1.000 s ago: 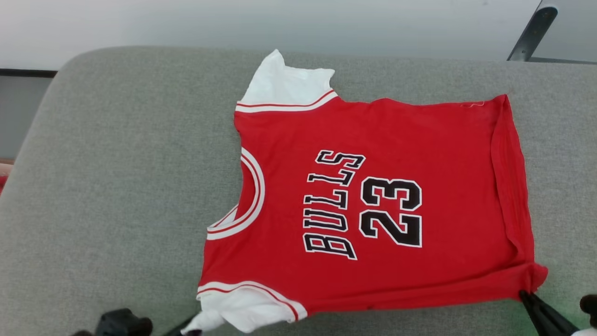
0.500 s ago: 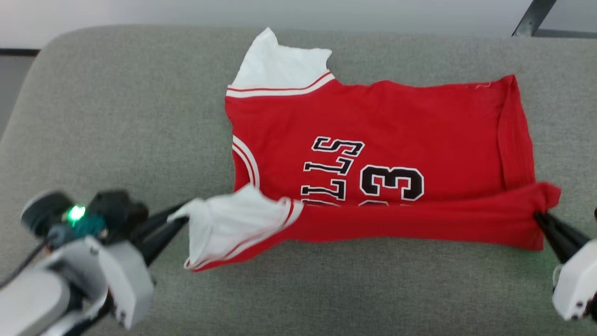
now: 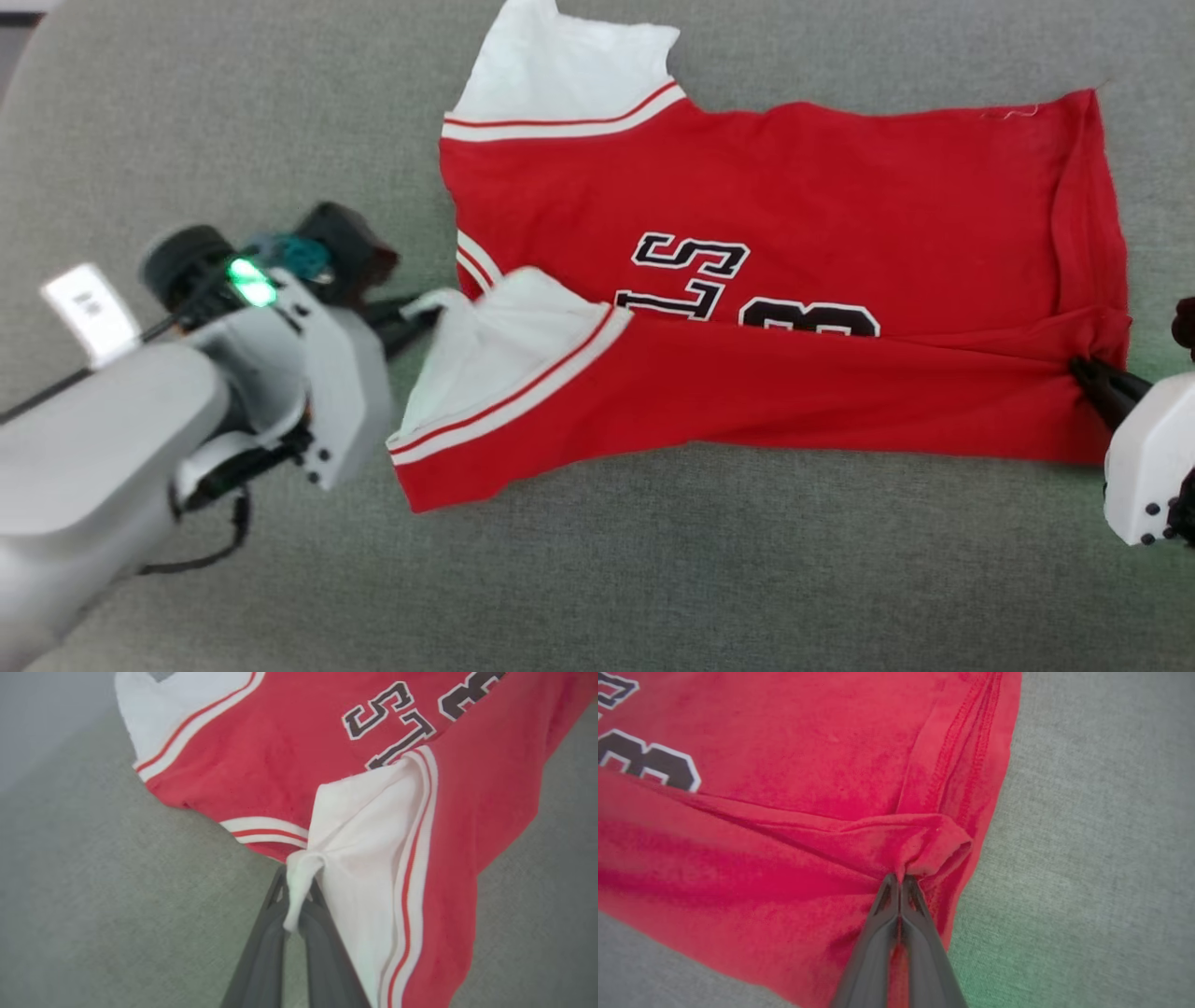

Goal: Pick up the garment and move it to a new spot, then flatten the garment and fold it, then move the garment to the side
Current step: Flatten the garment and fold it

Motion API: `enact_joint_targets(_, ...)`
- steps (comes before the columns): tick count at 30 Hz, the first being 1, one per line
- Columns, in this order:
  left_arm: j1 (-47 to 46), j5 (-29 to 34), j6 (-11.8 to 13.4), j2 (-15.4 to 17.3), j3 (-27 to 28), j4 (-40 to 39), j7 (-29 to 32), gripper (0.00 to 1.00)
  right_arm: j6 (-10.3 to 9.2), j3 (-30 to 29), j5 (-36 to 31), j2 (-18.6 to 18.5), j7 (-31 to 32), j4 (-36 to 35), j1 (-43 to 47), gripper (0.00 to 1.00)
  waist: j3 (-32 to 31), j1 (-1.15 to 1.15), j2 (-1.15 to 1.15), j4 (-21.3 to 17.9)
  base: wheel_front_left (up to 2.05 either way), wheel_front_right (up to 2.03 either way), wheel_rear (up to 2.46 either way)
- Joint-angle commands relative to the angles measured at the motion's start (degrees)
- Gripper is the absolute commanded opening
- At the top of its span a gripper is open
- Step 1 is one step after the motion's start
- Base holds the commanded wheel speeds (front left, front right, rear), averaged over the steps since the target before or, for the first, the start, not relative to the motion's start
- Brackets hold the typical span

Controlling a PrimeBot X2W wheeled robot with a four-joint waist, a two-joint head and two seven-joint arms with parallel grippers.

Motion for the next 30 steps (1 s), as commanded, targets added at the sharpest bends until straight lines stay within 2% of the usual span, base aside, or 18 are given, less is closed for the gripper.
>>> enact_joint_targets(1, -0.64, -0.96, -0.17, -0.64, -0.75, 0.25, 0.33, 0.00, -0.07, 0.31, 0.05, 0.06, 0.36, 0.26, -0.39, 0.00, 0.90, 0.00, 0.00, 0.21, 0.00, 0.00, 0.00)
enact_joint_targets(7, -3.75, -10.03, -0.17, -2.51, -3.97, 3.40, 4.33, 0.00, -0.07, 1.11, 0.67, 0.52, 3.20, 0.79, -1.82, 0.00, 1.95, 0.00, 0.00, 0.30, 0.00, 0.00, 0.00)
enact_joint_targets(8, -4.11, -11.13, -0.17, -2.65, -4.11, 4.00, 4.87, 0.03, -0.07, 1.07, 0.73, 0.62, 3.56, 0.82, -2.11, 0.00, 2.01, 0.00, 0.00, 0.29, 0.00, 0.00, 0.00)
enact_joint_targets(9, -4.29, -12.44, -0.17, -2.71, -4.27, 4.67, 5.51, 0.15, -0.07, 1.04, 0.74, 0.66, 3.99, 0.88, -2.27, 0.00, 2.02, 0.00, 0.00, 0.27, 0.00, 0.00, 0.00)
enact_joint_targets(10, -4.46, -13.38, -0.17, -2.82, -4.43, 5.24, 6.18, 0.38, -0.07, 0.92, 0.77, 0.71, 4.28, 0.91, -2.20, 0.00, 1.96, 0.00, 0.00, 0.30, 0.00, 0.00, 0.00)
enact_joint_targets(11, -4.68, -14.68, -0.18, -2.86, -4.50, 5.79, 6.76, 0.48, -0.07, 0.89, 0.84, 0.80, 4.68, 0.90, -2.33, 0.00, 1.88, 0.00, 0.00, 0.27, 0.00, 0.00, 0.00)
enact_joint_targets(12, -5.14, -15.56, -0.18, -2.83, -4.48, 6.28, 7.29, 0.79, -0.07, 0.81, 0.91, 0.81, 5.15, 0.89, -2.60, 0.00, 1.80, 0.00, 0.00, 0.27, 0.00, 0.00, 0.00)
enact_joint_targets(13, -5.63, -16.06, -0.18, -2.87, -4.52, 6.47, 7.66, 1.00, -0.07, 0.65, 0.93, 0.85, 5.40, 0.91, -2.69, 0.00, 1.68, 0.00, 0.00, 0.33, 0.00, 0.00, 0.00)
enact_joint_targets(14, -5.87, -16.88, -0.18, -2.86, -4.50, 6.78, 7.82, 1.00, -0.07, 0.45, 0.88, 0.92, 5.68, 1.01, -2.77, 0.00, 1.51, 0.00, 0.00, 0.39, 0.00, 0.00, 0.00)
enact_joint_targets(15, -6.06, -17.37, -0.18, -2.90, -4.51, 7.01, 8.05, 1.00, -0.07, 0.31, 0.84, 0.95, 5.99, 1.10, -2.86, 0.07, 1.31, 0.00, 0.00, 0.49, 0.00, 0.00, 0.00)
enact_joint_targets(16, -6.36, -17.71, -0.18, -2.84, -4.54, 7.14, 8.31, 1.00, -0.07, 0.19, 0.77, 1.01, 6.30, 1.18, -2.94, 0.31, 1.09, 0.00, 0.00, 0.57, 0.00, 0.00, 0.00)
enact_joint_targets(17, -6.67, -18.00, -0.18, -2.69, -4.56, 7.41, 8.46, 1.00, -0.07, 0.27, 0.63, 1.03, 6.73, 1.29, -2.90, 0.46, 0.85, 0.00, 0.00, 0.67, 0.00, 0.00, 0.00)
enact_joint_targets(18, -6.85, -18.52, -0.18, -2.51, -4.57, 7.84, 8.88, 1.00, -0.07, 0.35, 0.53, 1.07, 7.02, 1.34, -2.90, 0.89, 0.58, 0.00, 0.00, 0.76, 0.00, 0.00, 0.00)
enact_joint_targets(19, -7.19, -18.63, -0.18, -2.41, -4.58, 8.16, 9.23, 1.00, -0.07, 0.20, 0.41, 1.20, 7.41, 1.52, -2.86, 1.00, 0.25, 0.00, 0.00, 0.89, 0.00, 0.00, 0.00)
enact_joint_targets(25, -7.13, -19.53, 0.08, -1.72, -3.94, 8.75, 8.94, 1.00, -0.07, 0.21, 0.14, 1.71, 8.02, 1.23, -2.99, 1.00, -1.94, 0.00, 0.00, 1.22, 0.00, 0.00, 0.00)
enact_joint_targets(28, -5.75, -19.66, 1.58, -1.01, -3.54, 7.78, 7.55, 1.00, -0.07, 0.37, 0.03, 1.61, 7.28, 0.60, -2.80, 1.00, -3.57, 0.00, 0.00, 1.18, 0.00, 0.00, 0.00)
enact_joint_targets(30, -4.54, -20.36, 3.47, -0.69, -3.17, 6.43, 6.56, 1.00, -0.07, 0.04, 0.26, 1.83, 6.02, -0.02, -2.46, 1.00, -4.83, 0.00, 0.00, 1.07, 0.00, 0.00, 0.00)
